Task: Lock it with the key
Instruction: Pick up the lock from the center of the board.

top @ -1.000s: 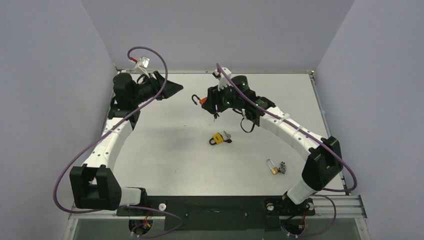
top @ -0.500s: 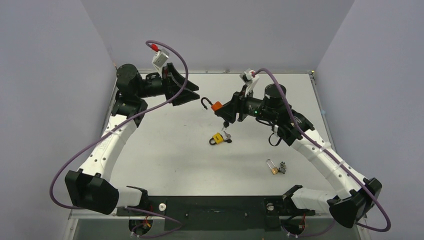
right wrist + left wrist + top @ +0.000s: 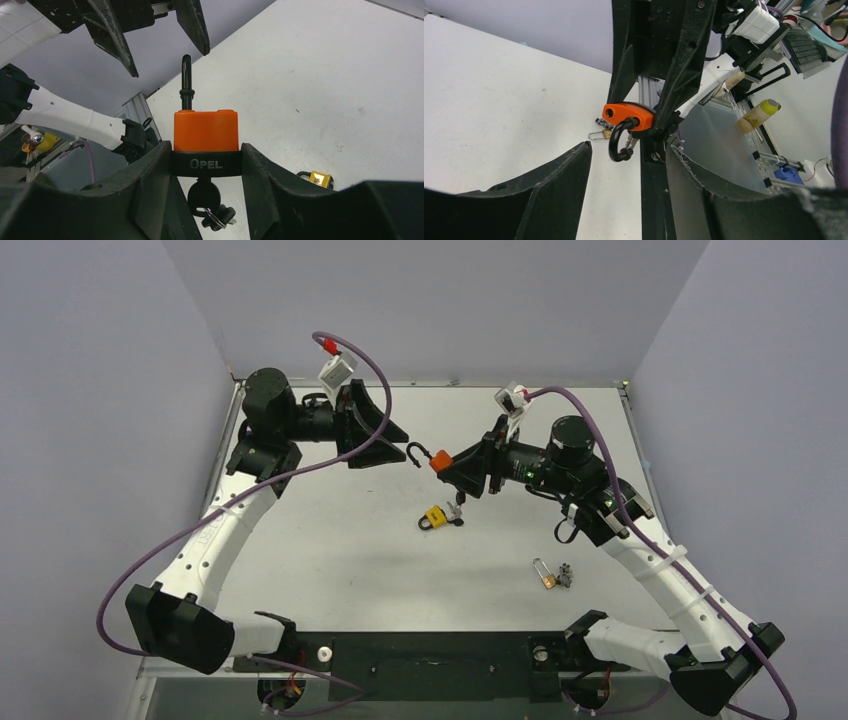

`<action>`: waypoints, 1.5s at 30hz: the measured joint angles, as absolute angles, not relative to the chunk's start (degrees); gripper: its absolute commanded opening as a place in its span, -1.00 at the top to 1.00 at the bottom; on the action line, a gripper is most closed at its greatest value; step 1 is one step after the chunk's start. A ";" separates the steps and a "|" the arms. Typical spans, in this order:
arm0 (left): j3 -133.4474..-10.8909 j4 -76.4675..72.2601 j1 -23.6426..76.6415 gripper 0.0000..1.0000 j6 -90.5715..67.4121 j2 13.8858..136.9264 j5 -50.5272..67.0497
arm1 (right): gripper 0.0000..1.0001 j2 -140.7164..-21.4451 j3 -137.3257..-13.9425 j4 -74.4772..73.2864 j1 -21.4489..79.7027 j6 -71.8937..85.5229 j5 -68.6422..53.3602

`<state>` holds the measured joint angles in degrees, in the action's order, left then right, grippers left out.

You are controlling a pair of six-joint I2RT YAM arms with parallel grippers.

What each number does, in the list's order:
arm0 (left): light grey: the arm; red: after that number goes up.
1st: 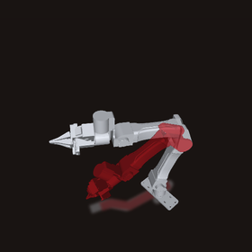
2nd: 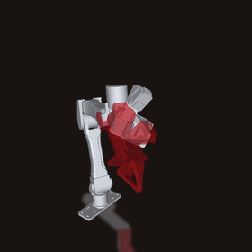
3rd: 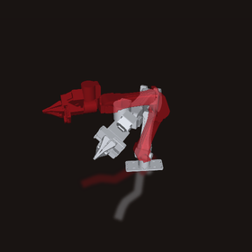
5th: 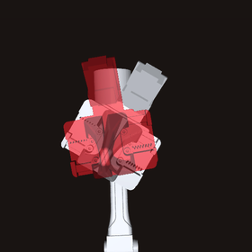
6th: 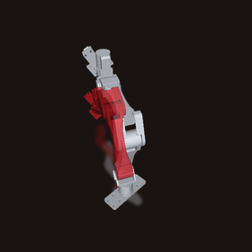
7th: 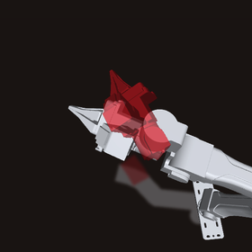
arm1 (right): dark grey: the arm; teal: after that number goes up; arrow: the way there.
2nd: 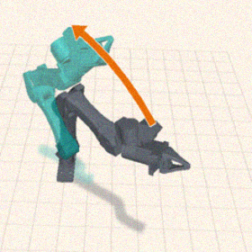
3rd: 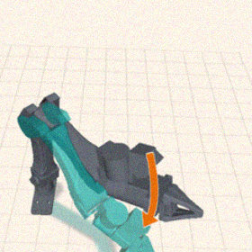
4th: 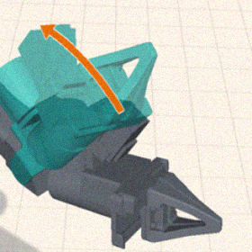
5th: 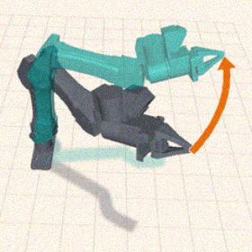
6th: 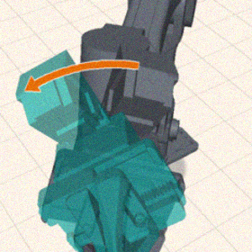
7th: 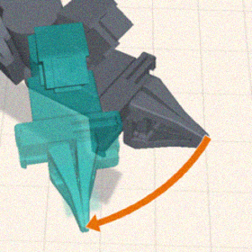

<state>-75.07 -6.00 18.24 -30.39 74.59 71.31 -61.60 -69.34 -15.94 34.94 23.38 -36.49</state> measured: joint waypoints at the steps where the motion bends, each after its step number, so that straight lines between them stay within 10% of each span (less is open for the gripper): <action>1: -75.07 -5.76 18.76 -0.03 -30.22 74.59 71.46 | 1.00 -61.63 -69.34 -16.49 34.96 23.31 -36.49; 38: -80.01 11.31 23.44 0.45 -18.72 78.50 71.77 | 1.00 -61.60 -69.34 -20.32 35.73 20.73 -36.36; 45: -81.01 14.09 23.99 1.00 -16.73 78.98 70.76 | 1.00 -61.60 -69.34 -20.49 35.79 20.32 -36.18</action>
<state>-81.01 14.09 23.99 -16.73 78.98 70.76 -61.60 -69.34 -20.49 35.79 20.32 -36.18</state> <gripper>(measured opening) 0.148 0.458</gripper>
